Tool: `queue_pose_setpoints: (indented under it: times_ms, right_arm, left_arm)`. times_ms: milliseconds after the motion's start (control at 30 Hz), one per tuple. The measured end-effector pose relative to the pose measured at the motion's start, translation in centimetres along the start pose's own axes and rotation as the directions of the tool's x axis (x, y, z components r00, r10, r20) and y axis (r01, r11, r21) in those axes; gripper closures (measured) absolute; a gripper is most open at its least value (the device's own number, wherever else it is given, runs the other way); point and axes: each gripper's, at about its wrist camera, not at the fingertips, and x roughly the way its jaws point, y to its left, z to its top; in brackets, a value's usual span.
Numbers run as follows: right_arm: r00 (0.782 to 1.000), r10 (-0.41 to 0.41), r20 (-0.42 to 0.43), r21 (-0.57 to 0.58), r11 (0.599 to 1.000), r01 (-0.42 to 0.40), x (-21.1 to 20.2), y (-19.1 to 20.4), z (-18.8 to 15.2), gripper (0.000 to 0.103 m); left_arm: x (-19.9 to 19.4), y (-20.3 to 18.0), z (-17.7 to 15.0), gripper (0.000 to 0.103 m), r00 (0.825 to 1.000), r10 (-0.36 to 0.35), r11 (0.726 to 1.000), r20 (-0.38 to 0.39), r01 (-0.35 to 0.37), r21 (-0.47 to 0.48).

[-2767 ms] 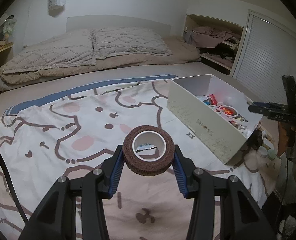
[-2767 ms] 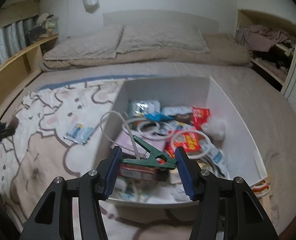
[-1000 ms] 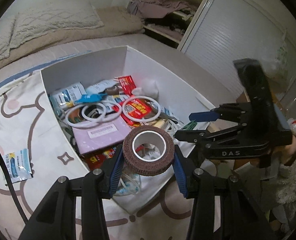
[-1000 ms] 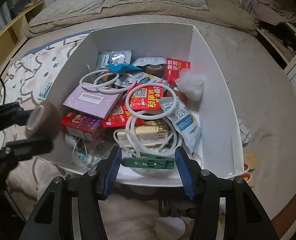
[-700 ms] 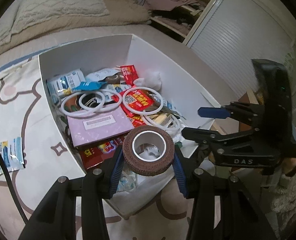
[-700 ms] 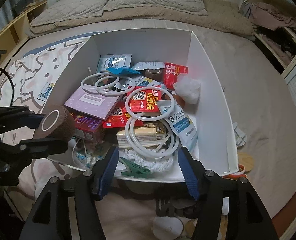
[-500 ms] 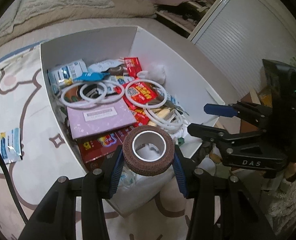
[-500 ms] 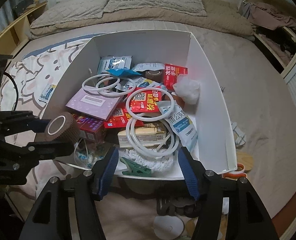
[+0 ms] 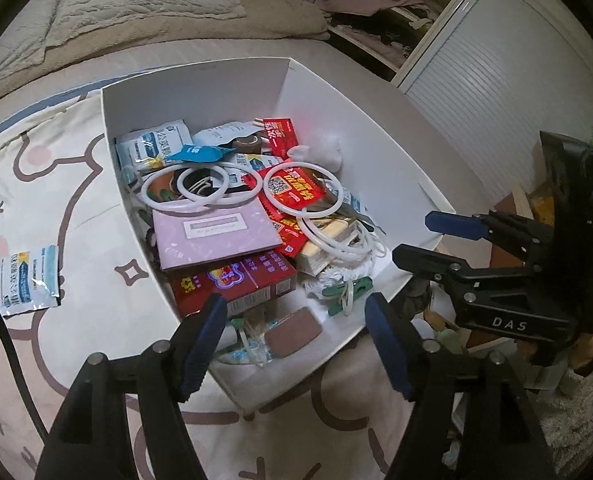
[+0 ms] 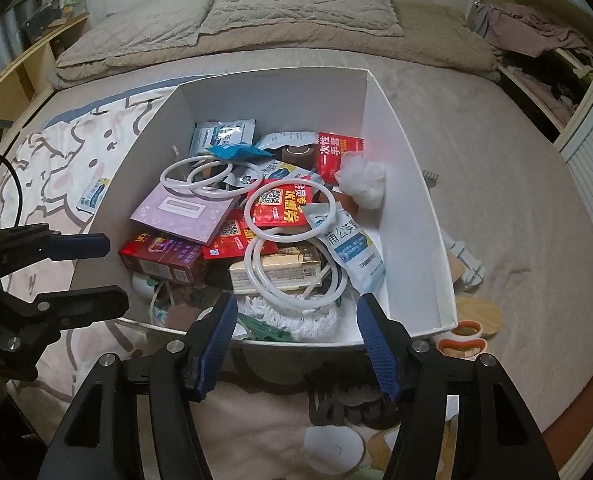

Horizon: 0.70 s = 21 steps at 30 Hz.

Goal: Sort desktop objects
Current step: 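Lower the brown tape roll into the box and open the left tool, then withdraw both open tools up from the box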

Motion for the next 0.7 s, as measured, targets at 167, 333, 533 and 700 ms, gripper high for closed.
queue_pose_setpoints:
  times_ms: [167, 333, 533, 700]
  right_arm:
    - [1.0, 0.002, 0.007, 0.0, 1.0, -0.002, -0.4, 0.3, -0.1, 0.041]
    - [1.0, 0.008, 0.026, 0.007, 1.0, -0.008, -1.1, 0.7, -0.2, 0.041]
    - [0.997, 0.013, 0.073, 0.04, 0.999, -0.016, -2.1, 0.8, -0.3, 0.041]
    - [0.993, 0.009, 0.117, 0.087, 0.996, -0.019, -3.1, 0.4, -0.6, 0.041]
  left_arm:
    - [-0.5, 0.1, -0.4, 0.032, 1.0, 0.005, 1.0, 0.003, -0.005, -0.007]
    - [-1.4, 0.1, -0.5, 0.032, 1.0, 0.007, 1.0, 0.016, -0.007, -0.016]
    - [-2.5, 0.0, -0.6, 0.032, 0.999, 0.016, 1.0, 0.028, -0.016, -0.015]
    - [-3.6, -0.3, -0.6, 0.032, 0.998, 0.032, 0.999, 0.057, -0.032, 0.003]
